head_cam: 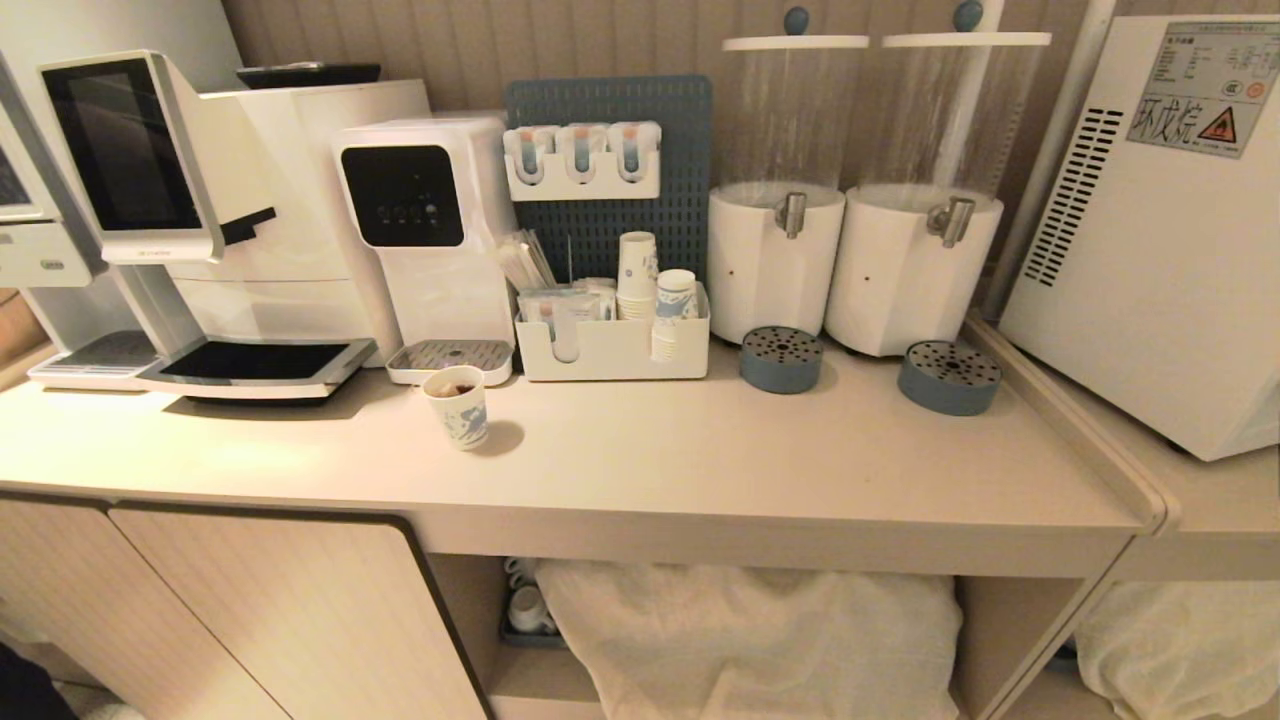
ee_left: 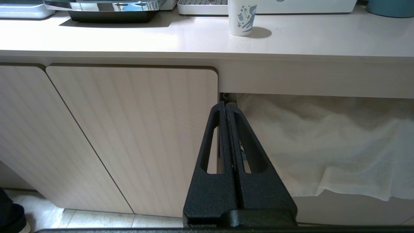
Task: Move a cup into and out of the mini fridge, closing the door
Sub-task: Place the ceramic cup on the table
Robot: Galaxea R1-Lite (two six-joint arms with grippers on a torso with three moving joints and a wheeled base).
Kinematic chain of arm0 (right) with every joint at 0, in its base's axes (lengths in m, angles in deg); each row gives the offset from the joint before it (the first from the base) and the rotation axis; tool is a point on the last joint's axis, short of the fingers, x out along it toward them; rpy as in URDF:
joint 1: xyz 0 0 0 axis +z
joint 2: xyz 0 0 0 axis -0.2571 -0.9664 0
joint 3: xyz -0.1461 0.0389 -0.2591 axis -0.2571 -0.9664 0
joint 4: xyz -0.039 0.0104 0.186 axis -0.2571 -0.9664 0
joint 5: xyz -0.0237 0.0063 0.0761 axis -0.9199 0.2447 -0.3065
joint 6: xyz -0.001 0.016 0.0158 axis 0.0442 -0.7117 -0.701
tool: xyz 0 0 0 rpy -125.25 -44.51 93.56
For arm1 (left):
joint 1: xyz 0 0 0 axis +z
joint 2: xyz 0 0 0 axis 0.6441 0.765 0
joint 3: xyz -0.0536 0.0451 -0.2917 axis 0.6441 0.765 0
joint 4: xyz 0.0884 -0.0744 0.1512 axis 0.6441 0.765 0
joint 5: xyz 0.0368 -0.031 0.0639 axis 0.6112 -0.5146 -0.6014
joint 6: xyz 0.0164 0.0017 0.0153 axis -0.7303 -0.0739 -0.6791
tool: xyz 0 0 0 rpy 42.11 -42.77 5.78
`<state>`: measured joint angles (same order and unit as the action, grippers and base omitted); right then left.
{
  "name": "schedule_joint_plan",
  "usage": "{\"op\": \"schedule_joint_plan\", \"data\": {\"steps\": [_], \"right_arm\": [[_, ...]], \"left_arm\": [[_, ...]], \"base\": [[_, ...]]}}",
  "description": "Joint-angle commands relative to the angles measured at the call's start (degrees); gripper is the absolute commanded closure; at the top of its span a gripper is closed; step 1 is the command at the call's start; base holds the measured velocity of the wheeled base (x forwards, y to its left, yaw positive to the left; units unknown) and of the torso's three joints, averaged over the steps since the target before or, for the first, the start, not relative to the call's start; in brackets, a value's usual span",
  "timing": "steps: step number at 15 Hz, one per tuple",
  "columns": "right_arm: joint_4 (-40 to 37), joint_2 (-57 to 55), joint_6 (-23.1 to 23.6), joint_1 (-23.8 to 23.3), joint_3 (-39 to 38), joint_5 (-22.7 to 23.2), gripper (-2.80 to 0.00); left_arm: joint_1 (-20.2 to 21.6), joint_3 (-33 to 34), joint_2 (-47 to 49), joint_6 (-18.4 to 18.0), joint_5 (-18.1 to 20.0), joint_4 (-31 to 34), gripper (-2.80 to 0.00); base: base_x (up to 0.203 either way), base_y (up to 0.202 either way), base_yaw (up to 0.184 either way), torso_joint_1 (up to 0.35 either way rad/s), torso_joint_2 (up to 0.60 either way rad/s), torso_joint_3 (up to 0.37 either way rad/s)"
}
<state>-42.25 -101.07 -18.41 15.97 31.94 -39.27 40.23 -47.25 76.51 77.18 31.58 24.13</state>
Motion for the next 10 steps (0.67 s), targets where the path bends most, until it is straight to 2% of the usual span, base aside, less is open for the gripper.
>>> {"op": "schedule_joint_plan", "data": {"steps": [1,5,7,10], "right_arm": [[4.7,-13.1,1.0,0.0,-1.1,3.8,0.0],[26.4,-21.7,7.6,-0.9,-10.9,11.9,0.0],[42.0,-26.0,9.8,-2.0,-16.5,15.0,0.0],[67.9,-38.0,10.1,-2.4,-23.8,16.1,0.0]], "left_arm": [[0.0,0.0,0.0,0.0,0.0,0.0,0.0],[0.0,0.0,0.0,0.0,0.0,0.0,0.0],[0.0,0.1,0.0,0.1,0.0,0.1,0.0],[0.0,0.0,0.0,0.1,0.0,0.0,0.0]], "base": [[0.0,0.0,0.0,0.0,0.0,0.0],[0.0,0.0,0.0,0.0,0.0,0.0],[0.0,0.0,0.0,0.0,0.0,0.0],[0.0,0.0,0.0,0.0,0.0,0.0]]}}
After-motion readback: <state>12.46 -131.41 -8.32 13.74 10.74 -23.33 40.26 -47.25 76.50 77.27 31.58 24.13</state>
